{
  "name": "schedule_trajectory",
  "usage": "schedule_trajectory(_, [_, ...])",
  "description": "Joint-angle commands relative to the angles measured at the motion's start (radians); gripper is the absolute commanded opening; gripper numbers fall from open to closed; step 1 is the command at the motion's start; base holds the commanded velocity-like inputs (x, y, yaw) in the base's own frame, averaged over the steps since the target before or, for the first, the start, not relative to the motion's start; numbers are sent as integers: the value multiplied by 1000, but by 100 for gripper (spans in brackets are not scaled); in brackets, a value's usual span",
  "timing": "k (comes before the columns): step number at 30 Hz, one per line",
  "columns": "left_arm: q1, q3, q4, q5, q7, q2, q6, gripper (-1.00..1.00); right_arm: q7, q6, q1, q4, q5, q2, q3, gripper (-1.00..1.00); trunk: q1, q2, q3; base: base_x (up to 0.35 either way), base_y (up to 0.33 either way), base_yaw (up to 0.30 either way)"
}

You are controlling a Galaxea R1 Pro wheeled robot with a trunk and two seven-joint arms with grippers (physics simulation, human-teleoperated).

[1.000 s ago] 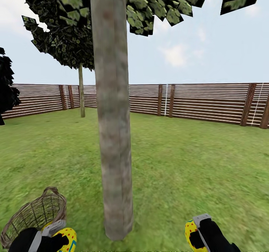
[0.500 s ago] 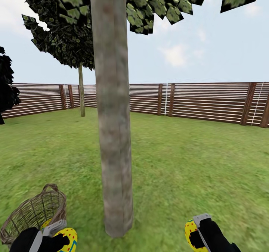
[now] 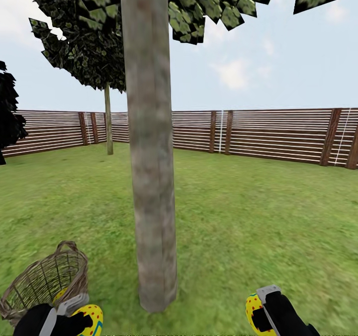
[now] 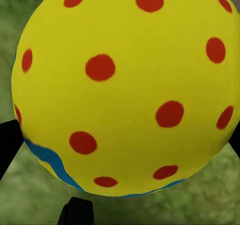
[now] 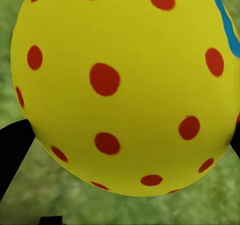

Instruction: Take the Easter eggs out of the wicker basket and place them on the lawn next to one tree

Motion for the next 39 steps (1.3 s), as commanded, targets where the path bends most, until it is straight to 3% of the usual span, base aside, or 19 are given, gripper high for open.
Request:
schedule_trajectory(1, [-1, 2, -1, 0, -4, 0, 5, -100, 7, 5, -1, -1, 10, -1, 3, -100, 4, -8, -4, 0, 0, 0])
schedule_trajectory(39, [-1, 1, -2, 1, -5, -2, 6, -100, 7, 5, -1, 2, 10, 2, 4, -100, 149, -274, -123, 0, 0, 0])
